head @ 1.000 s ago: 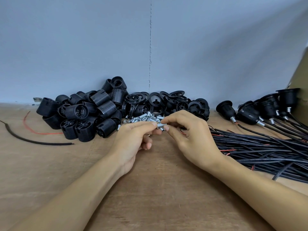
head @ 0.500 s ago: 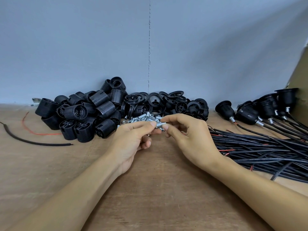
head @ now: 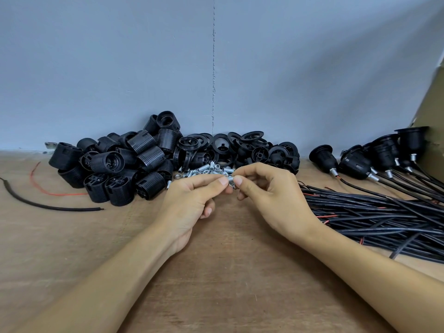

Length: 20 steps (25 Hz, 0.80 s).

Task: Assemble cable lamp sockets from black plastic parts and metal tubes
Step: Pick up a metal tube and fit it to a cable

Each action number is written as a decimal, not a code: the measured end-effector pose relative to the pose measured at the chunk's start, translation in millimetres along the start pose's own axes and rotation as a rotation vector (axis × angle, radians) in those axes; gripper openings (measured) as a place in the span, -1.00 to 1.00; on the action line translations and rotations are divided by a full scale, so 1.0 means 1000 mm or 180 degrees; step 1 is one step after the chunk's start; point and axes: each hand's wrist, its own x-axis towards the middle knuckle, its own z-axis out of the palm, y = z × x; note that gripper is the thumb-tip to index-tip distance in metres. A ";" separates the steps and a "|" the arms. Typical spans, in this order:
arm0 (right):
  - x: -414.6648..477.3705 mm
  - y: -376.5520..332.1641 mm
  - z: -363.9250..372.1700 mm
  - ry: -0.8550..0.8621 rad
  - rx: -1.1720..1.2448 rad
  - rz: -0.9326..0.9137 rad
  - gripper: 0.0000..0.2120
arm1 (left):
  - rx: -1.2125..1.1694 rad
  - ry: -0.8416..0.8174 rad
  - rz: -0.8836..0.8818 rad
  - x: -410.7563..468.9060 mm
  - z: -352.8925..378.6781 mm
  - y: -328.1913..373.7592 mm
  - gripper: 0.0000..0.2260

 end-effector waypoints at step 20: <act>-0.001 -0.001 0.003 0.0163 0.0201 0.0186 -0.91 | -0.0118 -0.0092 0.0067 -0.002 0.002 0.000 -0.82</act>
